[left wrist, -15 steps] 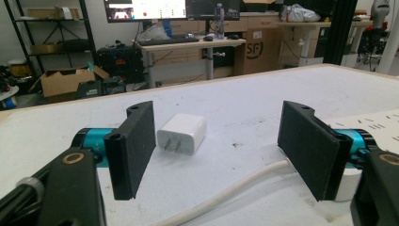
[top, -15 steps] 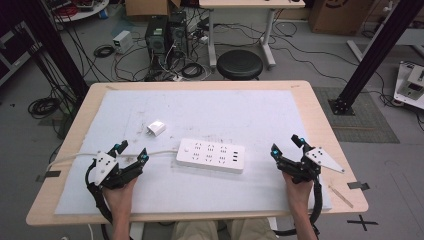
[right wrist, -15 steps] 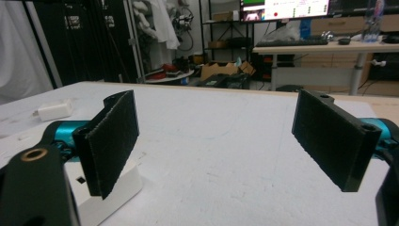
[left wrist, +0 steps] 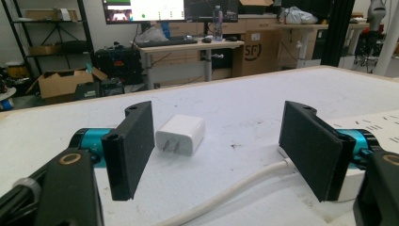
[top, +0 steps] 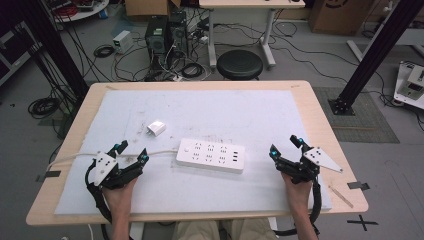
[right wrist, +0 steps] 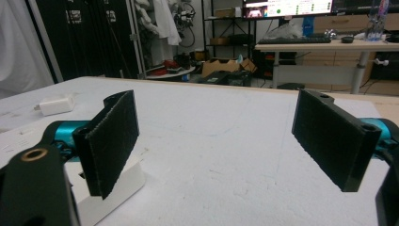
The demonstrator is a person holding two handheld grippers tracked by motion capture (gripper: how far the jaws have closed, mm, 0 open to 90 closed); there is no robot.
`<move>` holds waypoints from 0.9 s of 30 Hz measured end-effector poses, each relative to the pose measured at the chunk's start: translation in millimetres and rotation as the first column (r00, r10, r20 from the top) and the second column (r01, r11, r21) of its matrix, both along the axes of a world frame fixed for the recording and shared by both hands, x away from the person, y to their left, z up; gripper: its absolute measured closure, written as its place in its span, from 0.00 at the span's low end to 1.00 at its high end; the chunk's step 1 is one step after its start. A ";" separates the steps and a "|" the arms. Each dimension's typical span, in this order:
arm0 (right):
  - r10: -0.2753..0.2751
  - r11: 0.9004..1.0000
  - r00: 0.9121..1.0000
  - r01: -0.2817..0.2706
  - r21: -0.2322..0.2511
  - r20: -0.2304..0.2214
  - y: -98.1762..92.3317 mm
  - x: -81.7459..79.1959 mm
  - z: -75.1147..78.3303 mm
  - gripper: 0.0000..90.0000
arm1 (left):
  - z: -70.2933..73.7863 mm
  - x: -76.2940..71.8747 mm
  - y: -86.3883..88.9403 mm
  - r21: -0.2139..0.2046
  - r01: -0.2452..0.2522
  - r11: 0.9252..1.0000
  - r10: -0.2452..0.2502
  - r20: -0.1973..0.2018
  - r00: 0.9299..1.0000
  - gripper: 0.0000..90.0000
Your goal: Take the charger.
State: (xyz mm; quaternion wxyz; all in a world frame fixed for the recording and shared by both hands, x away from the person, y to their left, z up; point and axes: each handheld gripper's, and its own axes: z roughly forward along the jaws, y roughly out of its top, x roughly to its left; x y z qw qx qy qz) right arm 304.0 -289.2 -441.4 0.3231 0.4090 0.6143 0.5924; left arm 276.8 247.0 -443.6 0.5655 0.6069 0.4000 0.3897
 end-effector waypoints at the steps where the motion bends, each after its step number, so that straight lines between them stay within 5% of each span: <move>1: 0.002 1.000 1.000 -0.002 0.002 -0.006 0.3 -0.5 0.0 0.17 | 0.0 -0.2 -0.5 0.005 -0.003 1.000 0.003 0.005 1.000 0.30; 10: 0.004 1.000 1.000 -0.004 -0.004 -0.007 1.0 -0.8 0.2 0.17 | 0.9 3.0 -0.5 0.014 0.009 1.000 -0.008 -0.006 1.000 0.31; 19: 0.004 1.000 1.000 -0.004 -0.013 -0.001 1.7 -0.9 0.3 0.17 | 9.8 0.4 5.4 -0.043 -0.014 0.999 0.014 0.001 1.000 0.32; 27: 0.001 1.000 1.000 -0.001 -0.022 -0.003 3.4 -1.3 0.3 0.17 | 27.8 14.8 11.9 -0.041 0.028 0.999 -0.031 -0.068 0.997 0.31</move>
